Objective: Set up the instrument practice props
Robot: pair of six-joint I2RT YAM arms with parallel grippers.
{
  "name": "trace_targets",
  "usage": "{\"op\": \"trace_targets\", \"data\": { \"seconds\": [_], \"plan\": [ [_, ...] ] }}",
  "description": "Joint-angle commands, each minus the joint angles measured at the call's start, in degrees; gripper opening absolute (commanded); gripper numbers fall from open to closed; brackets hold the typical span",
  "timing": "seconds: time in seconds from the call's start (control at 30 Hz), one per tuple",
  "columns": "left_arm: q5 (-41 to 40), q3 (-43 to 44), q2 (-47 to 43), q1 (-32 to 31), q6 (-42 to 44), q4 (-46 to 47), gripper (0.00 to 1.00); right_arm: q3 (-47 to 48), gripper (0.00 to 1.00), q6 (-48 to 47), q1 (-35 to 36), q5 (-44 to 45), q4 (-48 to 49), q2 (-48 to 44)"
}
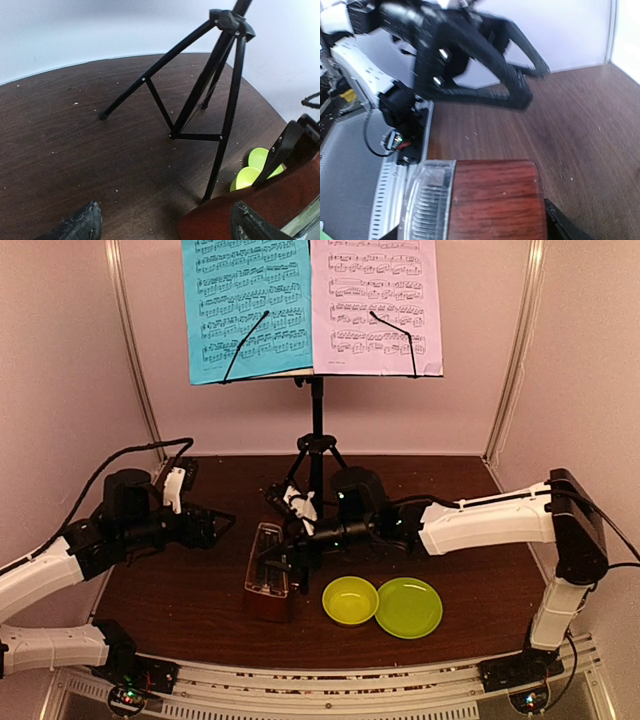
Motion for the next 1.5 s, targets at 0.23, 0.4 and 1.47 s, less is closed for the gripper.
{"op": "trace_targets", "data": {
  "seconds": [0.23,0.4,1.47],
  "plan": [
    [23.0,-1.5,-2.1,0.2,7.9,8.8,0.78,-8.7,0.08,3.7,-4.4,-18.4,13.6,-17.0],
    [29.6,-3.4,-3.3,-2.3,10.7,13.0,0.72,-11.7,0.06,3.6,-6.4,-23.5,11.3,-22.9],
    [28.7,5.9,11.5,-23.7,26.7,12.8,0.93,-7.6,0.00,-7.6,-2.6,-22.6,-7.5,-36.9]
  ]
}}
